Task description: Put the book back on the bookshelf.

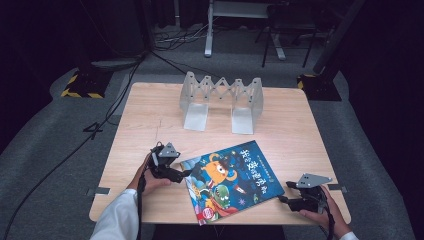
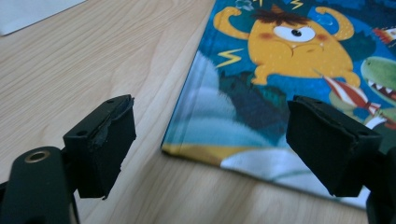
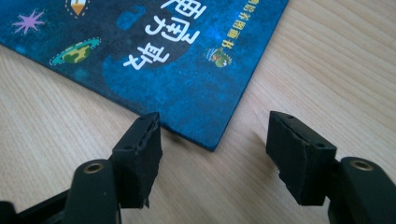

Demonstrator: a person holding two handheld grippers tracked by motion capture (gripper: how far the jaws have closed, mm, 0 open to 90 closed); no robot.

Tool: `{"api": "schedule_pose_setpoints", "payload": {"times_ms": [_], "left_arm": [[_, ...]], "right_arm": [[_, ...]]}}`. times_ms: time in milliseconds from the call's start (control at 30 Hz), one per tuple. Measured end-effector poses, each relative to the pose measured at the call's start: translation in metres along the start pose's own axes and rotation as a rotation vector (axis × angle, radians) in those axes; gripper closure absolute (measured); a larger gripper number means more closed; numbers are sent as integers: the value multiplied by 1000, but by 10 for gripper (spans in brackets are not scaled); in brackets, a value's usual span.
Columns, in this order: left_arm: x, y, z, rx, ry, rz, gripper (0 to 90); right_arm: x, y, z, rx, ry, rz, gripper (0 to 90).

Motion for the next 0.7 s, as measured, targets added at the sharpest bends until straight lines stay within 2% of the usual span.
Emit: {"api": "schedule_pose_setpoints", "payload": {"times_ms": [67, 133, 200, 300, 433, 500, 600, 700], "left_arm": [[9, 3, -1, 13, -14, -19, 163], [17, 4, -2, 32, -11, -43, 163], [23, 2, -4, 25, -48, -37, 158], [21, 0, -4, 35, -69, -34, 171], [16, -4, 4, 68, -91, -73, 170], [13, -7, 8, 67, -79, -86, 145], [5, -17, 11, 63, -81, -55, 143], [-7, -30, 16, 60, -74, -51, 144]], "right_arm": [[1, 1, -1, -1, 3, 1, 366], [2, 2, -1, -4, 8, 4, 366], [4, 3, -3, -21, 27, 14, 390], [6, 5, -9, -49, 53, 32, 397], [11, 10, -9, -50, 53, 26, 380], [15, 14, -9, -51, 51, 22, 376], [22, 22, -6, -42, 47, 21, 386], [28, 28, -3, -41, 47, 25, 400]]}}
Point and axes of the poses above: each handheld gripper's, and its own axes: x roughly forward along the jaws, y roughly out of its top, z roughly to its right, the point moved 5 cm from there along x, roughly forward along the jaws
